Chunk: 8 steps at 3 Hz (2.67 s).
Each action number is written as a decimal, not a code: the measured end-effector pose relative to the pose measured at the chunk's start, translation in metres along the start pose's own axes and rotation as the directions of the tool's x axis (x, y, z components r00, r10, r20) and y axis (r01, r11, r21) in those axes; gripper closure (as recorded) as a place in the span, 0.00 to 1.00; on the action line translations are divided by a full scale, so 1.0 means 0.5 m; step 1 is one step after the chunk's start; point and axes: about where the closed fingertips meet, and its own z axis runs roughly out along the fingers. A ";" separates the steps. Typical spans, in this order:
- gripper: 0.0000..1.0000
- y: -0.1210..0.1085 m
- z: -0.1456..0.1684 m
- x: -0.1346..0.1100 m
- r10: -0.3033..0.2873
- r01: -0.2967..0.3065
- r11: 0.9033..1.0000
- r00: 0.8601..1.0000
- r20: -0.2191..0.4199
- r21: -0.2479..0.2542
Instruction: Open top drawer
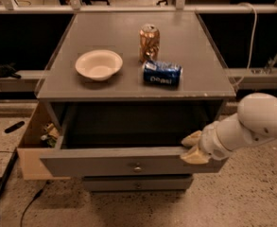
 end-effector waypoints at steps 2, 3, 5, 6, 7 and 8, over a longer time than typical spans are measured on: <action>0.53 0.000 0.000 0.000 0.000 0.000 1.000 1.000 0.000 0.000; 0.30 0.000 0.000 0.000 0.000 0.000 1.000 1.000 0.000 0.000; 0.54 0.000 0.000 0.000 0.000 0.000 1.000 1.000 0.000 0.000; 0.77 0.010 0.009 0.004 -0.002 0.002 1.000 1.000 -0.001 -0.002; 0.99 0.028 0.019 0.008 0.004 -0.004 1.000 1.000 0.016 -0.005; 1.00 0.076 0.021 0.007 0.012 -0.012 1.000 0.998 0.061 -0.001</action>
Offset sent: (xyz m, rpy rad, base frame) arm 0.0000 0.0002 0.0000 0.0000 0.0000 0.0000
